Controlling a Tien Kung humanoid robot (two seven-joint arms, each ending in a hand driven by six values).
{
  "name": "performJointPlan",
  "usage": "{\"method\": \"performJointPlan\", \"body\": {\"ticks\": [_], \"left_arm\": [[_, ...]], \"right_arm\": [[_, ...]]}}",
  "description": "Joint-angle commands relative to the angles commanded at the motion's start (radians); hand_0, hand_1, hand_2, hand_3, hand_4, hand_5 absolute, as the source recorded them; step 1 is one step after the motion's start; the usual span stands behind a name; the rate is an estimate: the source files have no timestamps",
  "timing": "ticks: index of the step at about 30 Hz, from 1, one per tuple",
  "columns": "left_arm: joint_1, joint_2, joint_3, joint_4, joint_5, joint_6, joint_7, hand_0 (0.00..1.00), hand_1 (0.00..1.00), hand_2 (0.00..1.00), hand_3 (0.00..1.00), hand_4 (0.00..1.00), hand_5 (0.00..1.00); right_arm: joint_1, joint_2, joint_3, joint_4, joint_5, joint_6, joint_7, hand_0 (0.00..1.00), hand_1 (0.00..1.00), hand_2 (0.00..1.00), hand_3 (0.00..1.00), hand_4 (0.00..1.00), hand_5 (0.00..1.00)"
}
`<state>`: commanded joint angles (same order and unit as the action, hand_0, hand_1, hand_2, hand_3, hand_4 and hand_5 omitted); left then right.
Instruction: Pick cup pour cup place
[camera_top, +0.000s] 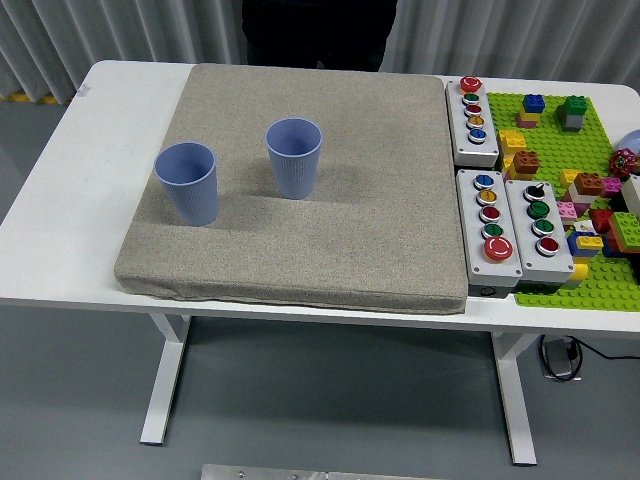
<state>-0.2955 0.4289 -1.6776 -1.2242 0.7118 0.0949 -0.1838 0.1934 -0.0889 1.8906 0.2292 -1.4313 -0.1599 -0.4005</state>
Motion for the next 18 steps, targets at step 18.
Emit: {"method": "performJointPlan", "body": {"ticks": [18], "left_arm": [[0.053,0.016,-0.054,-0.043,0.005,0.002,0.000,0.760,0.756,0.857,0.878,0.801,0.998]], "right_arm": [[-0.016,0.003,0.029,0.003,-0.049,0.006,-0.006,0.694,0.662,0.612,0.624,0.002,0.369]]}}
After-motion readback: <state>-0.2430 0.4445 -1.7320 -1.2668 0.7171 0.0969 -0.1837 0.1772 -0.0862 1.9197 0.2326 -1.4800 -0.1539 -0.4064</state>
